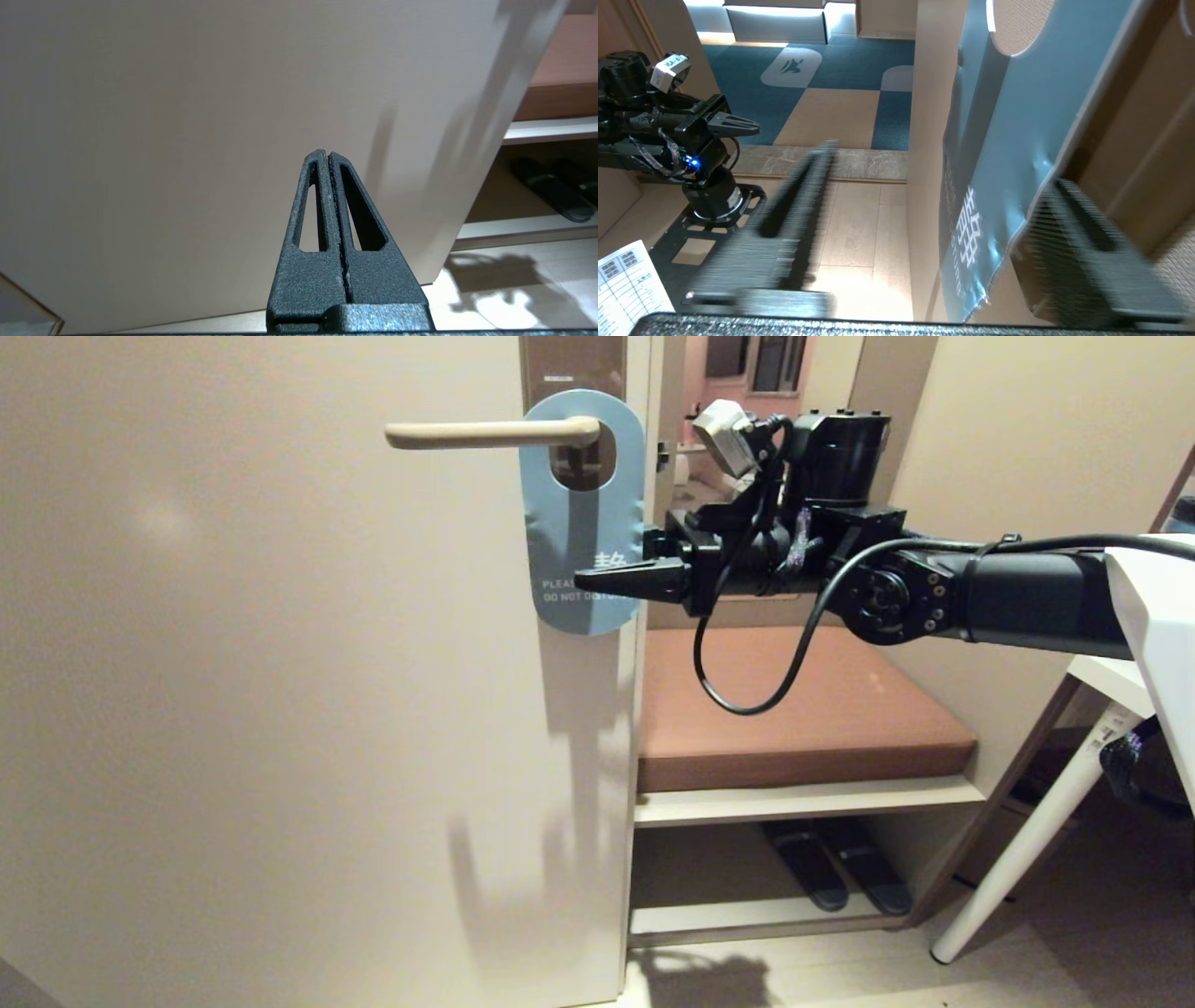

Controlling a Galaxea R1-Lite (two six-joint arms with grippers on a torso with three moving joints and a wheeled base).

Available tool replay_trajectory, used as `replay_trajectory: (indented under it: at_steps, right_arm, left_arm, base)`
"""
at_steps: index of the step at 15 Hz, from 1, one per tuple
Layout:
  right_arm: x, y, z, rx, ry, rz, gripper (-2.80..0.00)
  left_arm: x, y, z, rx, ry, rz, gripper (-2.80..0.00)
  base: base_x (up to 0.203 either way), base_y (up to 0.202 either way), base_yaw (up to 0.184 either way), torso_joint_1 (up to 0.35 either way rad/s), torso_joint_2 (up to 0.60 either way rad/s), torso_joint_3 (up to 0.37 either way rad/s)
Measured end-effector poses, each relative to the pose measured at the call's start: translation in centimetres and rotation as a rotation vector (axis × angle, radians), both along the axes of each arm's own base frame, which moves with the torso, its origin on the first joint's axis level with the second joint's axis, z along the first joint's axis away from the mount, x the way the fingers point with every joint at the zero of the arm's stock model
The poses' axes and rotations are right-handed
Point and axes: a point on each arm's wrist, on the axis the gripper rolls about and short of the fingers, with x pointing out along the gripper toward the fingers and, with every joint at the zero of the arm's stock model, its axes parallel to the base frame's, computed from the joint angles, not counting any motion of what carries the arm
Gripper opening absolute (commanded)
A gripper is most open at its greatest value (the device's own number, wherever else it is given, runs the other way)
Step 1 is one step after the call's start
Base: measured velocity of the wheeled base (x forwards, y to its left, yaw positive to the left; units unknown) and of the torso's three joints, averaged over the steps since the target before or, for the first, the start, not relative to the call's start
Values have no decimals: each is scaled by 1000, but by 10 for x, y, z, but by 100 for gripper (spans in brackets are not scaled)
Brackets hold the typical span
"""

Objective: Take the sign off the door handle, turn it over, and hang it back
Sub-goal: Take down the sign

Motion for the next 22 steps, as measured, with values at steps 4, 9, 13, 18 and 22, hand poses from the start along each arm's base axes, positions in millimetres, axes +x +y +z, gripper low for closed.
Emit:
replay_trajectory:
  at_steps: [4,9,13,18,22]
  right_arm:
    - [-3,0,4,4,-9,5,-280]
    - [-9,-4,13,11,-26,5,-280]
    - [-15,-3,19,17,-40,8,-280]
    - [-28,4,28,27,-49,-36,-280]
    - [-39,11,32,35,-53,-169,-280]
  left_arm:
    - [0,0,0,1,0,0,-280]
    - [0,0,0,0,0,0,-280]
    - [0,0,0,0,0,1,-280]
    - [0,0,0,0,0,0,-280]
    - [0,0,0,0,0,1,-280]
  base:
    - [0,0,0,0,0,0]
    - [0,0,0,0,0,0]
    - [0,0,0,0,0,0]
    - [0,0,0,0,0,0]
    - [0,0,0,0,0,0]
